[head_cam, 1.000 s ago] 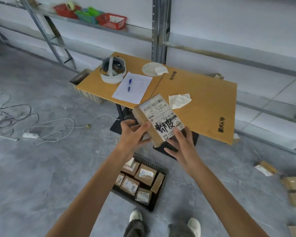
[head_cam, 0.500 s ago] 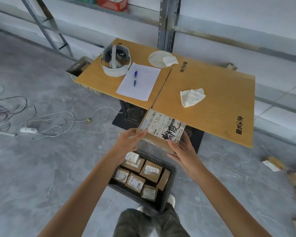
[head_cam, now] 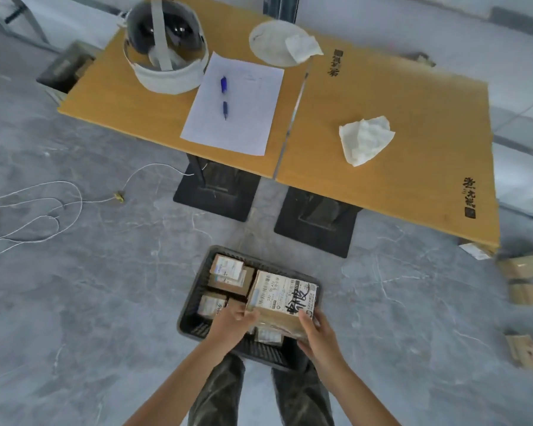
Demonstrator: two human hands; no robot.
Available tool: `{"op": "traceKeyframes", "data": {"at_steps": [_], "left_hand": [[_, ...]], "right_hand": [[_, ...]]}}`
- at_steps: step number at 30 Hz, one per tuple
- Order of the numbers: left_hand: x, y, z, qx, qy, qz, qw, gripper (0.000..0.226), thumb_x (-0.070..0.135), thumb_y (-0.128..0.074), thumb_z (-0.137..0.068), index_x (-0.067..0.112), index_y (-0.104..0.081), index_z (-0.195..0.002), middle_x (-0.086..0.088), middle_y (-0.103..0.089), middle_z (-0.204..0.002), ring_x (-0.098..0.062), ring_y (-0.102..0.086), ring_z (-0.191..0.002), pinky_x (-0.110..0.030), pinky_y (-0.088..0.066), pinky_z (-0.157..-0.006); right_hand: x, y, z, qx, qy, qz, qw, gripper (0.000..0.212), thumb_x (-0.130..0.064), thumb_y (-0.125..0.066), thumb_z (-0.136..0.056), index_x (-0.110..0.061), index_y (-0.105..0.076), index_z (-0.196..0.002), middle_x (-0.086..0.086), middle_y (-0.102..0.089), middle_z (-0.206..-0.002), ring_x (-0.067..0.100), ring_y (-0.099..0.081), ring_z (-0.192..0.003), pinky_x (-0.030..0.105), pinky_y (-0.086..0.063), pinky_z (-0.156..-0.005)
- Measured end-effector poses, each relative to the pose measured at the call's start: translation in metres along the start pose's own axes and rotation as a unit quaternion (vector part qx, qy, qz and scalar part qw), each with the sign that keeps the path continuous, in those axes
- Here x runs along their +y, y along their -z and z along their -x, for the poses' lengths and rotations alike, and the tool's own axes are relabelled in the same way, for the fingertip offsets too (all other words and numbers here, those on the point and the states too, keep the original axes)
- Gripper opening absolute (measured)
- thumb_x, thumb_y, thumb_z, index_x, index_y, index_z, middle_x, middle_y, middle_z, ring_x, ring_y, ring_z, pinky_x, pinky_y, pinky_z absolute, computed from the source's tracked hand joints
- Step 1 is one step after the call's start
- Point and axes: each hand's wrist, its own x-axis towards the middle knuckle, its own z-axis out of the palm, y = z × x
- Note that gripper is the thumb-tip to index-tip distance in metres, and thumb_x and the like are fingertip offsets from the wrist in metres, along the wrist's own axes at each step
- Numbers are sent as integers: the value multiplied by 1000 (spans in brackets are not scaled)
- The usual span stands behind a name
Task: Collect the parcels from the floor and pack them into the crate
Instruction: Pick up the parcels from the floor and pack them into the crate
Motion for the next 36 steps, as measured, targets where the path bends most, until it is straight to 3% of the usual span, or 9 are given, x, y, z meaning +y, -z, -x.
{"op": "traceKeyframes", "data": {"at_steps": [5, 12, 18, 21, 23, 25, 29, 33, 36], "left_hand": [[-63, 7, -82, -17, 98, 58, 993, 30, 30, -54, -91, 13, -58, -116, -4, -63, -100, -17, -60, -88, -28, -50, -74], [-143, 20, -206, 1, 187, 186, 965, 31, 20, -48, -95, 8, -45, -124, -13, -52, -124, -24, -52, -108, -36, -46, -87], [-202, 23, -284, 37, 231, 260, 937, 25, 13, -46, -96, 8, -46, -120, -3, -56, -94, -11, -54, -80, -26, -46, -65], [-223, 20, -319, 6, 246, 271, 931, 28, 6, -42, -95, 7, -47, -122, -9, -48, -131, -21, -44, -124, -37, -38, -104], [-230, 15, -343, -2, 237, 275, 932, 35, 6, -39, -95, 7, -44, -129, -8, -40, -143, -21, -34, -134, -42, -24, -113], [-233, 9, -364, -4, 230, 265, 936, 41, 9, -38, -96, 10, -40, -136, -7, -35, -147, -22, -30, -137, -42, -20, -114], [-235, 5, -389, -2, 233, 202, 951, 41, 5, -40, -93, 9, -43, -134, -10, -37, -144, -24, -41, -126, -41, -29, -107], [-241, 15, -402, -18, 189, 88, 978, 43, 2, -36, -97, 0, -35, -140, -19, -39, -143, -5, -38, -66, -22, -39, -61], [-239, 25, -403, -17, 190, 13, 982, 44, 1, -37, -96, -1, -34, -140, -20, -40, -143, -8, -46, -76, -22, -40, -63]], "right_hand": [[57, -45, -67, 1, -64, 34, 997, 49, -40, -61, -88, -27, -45, -132, -10, -60, -109, 4, -57, -94, 23, -48, -74], [120, -119, -195, -21, -106, 79, 991, 65, -37, -68, -84, -22, -36, -138, 5, -50, -135, 22, -52, -120, 41, -42, -105], [183, -183, -305, -25, -158, 94, 983, 57, -33, -64, -87, -22, -34, -134, 5, -45, -140, 26, -48, -126, 47, -39, -108], [211, -207, -345, -8, -164, 88, 982, 57, -27, -60, -91, -18, -33, -141, 4, -52, -134, 23, -57, -113, 40, -49, -98], [220, -218, -367, 11, -157, 77, 985, 59, -22, -57, -93, -18, -29, -146, 5, -51, -135, 20, -60, -104, 35, -53, -89], [227, -225, -387, 24, -144, 77, 986, 64, -15, -58, -92, -18, -26, -148, 10, -43, -145, 26, -52, -123, 43, -46, -101], [237, -232, -411, 22, -128, 194, 972, 55, -7, -56, -92, -9, -33, -143, 11, -46, -141, 25, -57, -114, 36, -53, -91], [238, -233, -422, 21, -95, 263, 960, 34, -4, -49, -95, -6, -47, -128, 13, -61, -121, 22, -63, -95, 31, -56, -80], [233, -225, -410, -5, -62, 258, 964, 51, -9, -47, -96, -14, -32, -145, 11, -54, -130, 9, -54, -74, 20, -45, -58]]}}
